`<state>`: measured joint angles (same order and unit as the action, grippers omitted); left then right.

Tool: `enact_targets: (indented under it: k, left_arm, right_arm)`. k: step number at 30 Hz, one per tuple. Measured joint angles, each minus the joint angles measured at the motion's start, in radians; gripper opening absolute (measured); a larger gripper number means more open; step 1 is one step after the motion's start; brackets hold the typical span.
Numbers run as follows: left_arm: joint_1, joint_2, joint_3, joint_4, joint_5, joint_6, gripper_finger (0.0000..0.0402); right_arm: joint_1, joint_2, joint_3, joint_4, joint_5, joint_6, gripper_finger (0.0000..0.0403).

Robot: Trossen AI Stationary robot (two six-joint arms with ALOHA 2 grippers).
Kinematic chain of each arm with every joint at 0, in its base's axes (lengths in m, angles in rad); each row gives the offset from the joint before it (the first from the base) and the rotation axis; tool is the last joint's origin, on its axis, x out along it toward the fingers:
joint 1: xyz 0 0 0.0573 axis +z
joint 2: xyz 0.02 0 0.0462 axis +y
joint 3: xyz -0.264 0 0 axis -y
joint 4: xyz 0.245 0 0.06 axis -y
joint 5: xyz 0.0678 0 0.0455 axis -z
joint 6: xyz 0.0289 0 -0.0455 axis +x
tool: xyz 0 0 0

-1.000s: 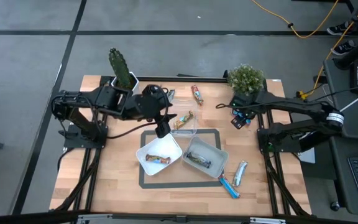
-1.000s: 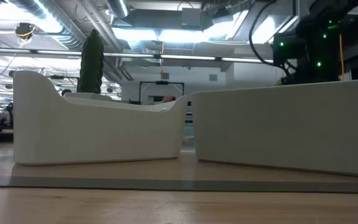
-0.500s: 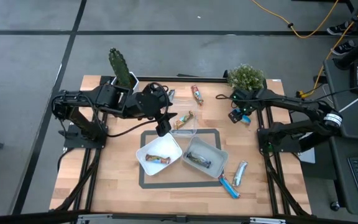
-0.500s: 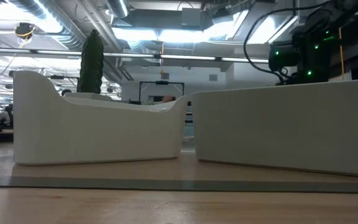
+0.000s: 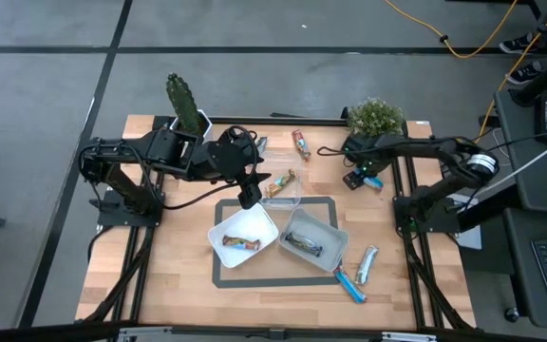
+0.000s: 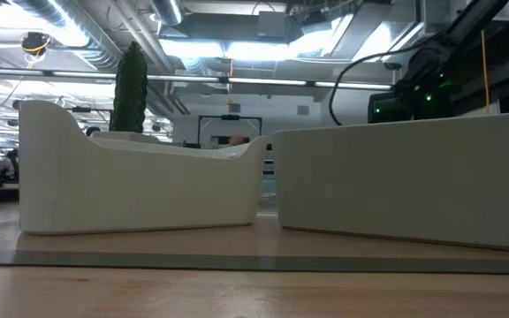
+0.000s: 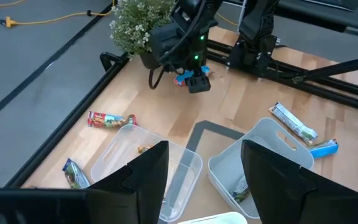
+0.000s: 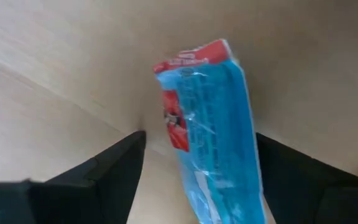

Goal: Pick and place Granola Bars by type
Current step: Put the red granola bar into the white bin

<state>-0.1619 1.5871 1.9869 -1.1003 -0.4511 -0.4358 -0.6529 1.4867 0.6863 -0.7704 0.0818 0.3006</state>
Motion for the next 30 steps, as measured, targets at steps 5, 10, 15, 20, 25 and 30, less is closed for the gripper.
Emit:
enact_targets:
  k: [5, 10, 15, 20, 25, 30]
  left_arm:
    - [0.000, 0.000, 0.000, 0.000, 0.000, 0.001, 0.0194]
    - [0.000, 0.000, 0.000, -0.004, 0.000, 0.001, 0.0194]
    - [0.000, 0.000, 0.000, -0.004, 0.000, 0.005, 0.0194]
    - [0.000, 0.000, 0.000, -0.004, 0.000, 0.012, 0.0194]
    - [-0.005, 0.000, 0.000, -0.004, 0.000, 0.012, 0.0194]
    - [-0.018, 0.000, 0.000, -0.005, 0.000, 0.022, 0.0194]
  right_arm:
    - [0.000, 0.008, 0.002, 0.004, -0.046, -0.022, 0.0236]
    - [0.000, -0.034, -0.003, -0.021, -0.124, -0.047, 0.0127]
    - [0.013, -0.098, -0.003, -0.035, -0.251, -0.043, 0.0037]
    - [0.066, -0.207, -0.003, -0.063, -0.399, -0.009, 0.0041]
    - [0.170, -0.382, 0.028, -0.067, -0.491, 0.033, 0.0041]
    - [0.315, -0.561, 0.177, -0.034, -0.470, 0.011, 0.0028]
